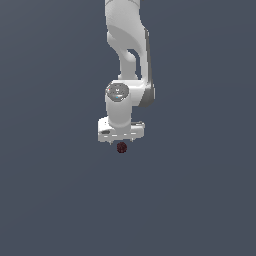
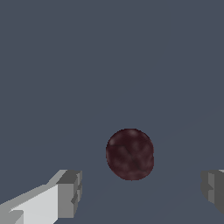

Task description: Pick up the object and move it to a goal position.

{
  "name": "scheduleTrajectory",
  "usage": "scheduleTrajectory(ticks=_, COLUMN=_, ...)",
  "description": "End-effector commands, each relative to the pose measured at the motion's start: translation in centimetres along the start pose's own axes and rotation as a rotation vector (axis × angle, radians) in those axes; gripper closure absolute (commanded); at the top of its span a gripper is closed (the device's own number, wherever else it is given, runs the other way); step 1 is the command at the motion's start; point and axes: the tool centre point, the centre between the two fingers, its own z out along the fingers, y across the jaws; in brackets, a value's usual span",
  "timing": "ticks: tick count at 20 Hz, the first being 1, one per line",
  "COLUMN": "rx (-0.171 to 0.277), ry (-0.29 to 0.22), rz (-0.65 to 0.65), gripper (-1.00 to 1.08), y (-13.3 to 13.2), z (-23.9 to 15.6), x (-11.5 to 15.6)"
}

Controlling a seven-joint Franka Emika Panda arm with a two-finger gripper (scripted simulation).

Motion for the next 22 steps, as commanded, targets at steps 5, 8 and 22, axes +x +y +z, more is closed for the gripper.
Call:
scheduleTrajectory(ticks=5, rx=0.000, ry=0.017, rz=-0.034, gripper=-0.92, y=-0.1, z=0.7, x=-0.2)
scheduleTrajectory(ticks=8, rx=0.000, ry=0.015, rz=-0.031, gripper=-0.92, y=-0.1, z=0.7, x=-0.2)
scheduleTrajectory(ticks=22, rx=0.000, ry=0.017, rz=-0.034, gripper=-0.92, y=-0.1, z=5.5, x=-0.2)
